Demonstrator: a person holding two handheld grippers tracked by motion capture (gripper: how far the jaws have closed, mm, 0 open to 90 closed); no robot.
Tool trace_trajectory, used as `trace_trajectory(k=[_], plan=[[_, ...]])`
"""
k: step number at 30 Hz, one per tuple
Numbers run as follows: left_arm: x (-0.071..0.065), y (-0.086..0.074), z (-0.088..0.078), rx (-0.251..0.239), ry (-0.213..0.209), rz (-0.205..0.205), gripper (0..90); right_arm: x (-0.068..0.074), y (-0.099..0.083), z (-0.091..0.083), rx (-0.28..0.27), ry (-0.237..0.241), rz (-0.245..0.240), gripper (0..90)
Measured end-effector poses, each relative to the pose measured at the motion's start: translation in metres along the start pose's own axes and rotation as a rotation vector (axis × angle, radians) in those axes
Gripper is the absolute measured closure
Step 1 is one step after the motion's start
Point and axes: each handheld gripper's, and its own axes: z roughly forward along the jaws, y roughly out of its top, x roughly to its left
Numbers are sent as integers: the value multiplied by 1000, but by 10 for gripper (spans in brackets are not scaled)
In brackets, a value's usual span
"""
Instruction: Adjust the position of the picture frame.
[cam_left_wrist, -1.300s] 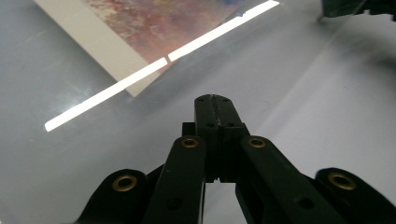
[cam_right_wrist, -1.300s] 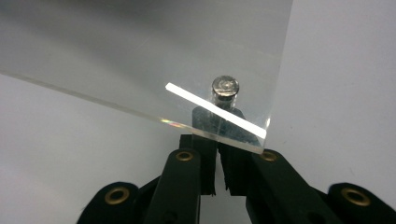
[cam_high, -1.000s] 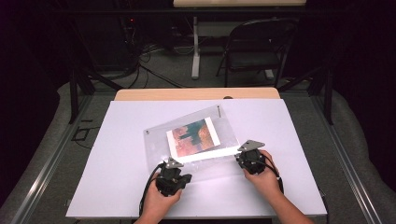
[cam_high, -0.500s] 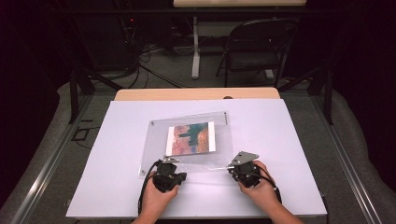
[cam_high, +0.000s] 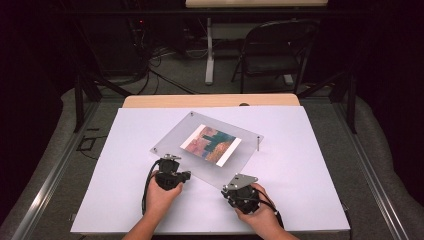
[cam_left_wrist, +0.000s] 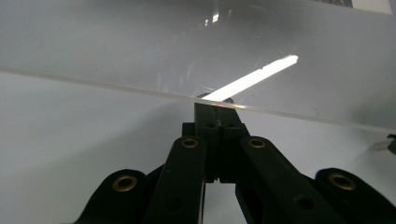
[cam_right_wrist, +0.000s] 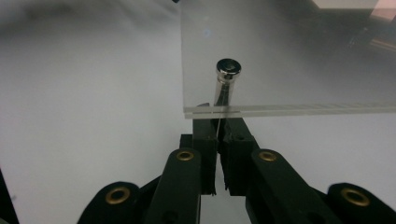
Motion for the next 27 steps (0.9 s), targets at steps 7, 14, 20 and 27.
trace_trajectory(k=[7, 14, 20, 27], plan=[[17, 1, 3, -26, 13, -34, 900, 7, 12, 17, -9, 58, 21, 826], [3, -15, -9, -56, -20, 21, 717, -6, 1, -9, -18, 92, 49, 696], [-24, -33, -15, -89, -69, 120, 569, -31, -19, -38, -40, -18, 67, 663], [-59, -44, -9, -64, -173, 215, 551, -91, -22, -38, -60, -158, 162, 636]])
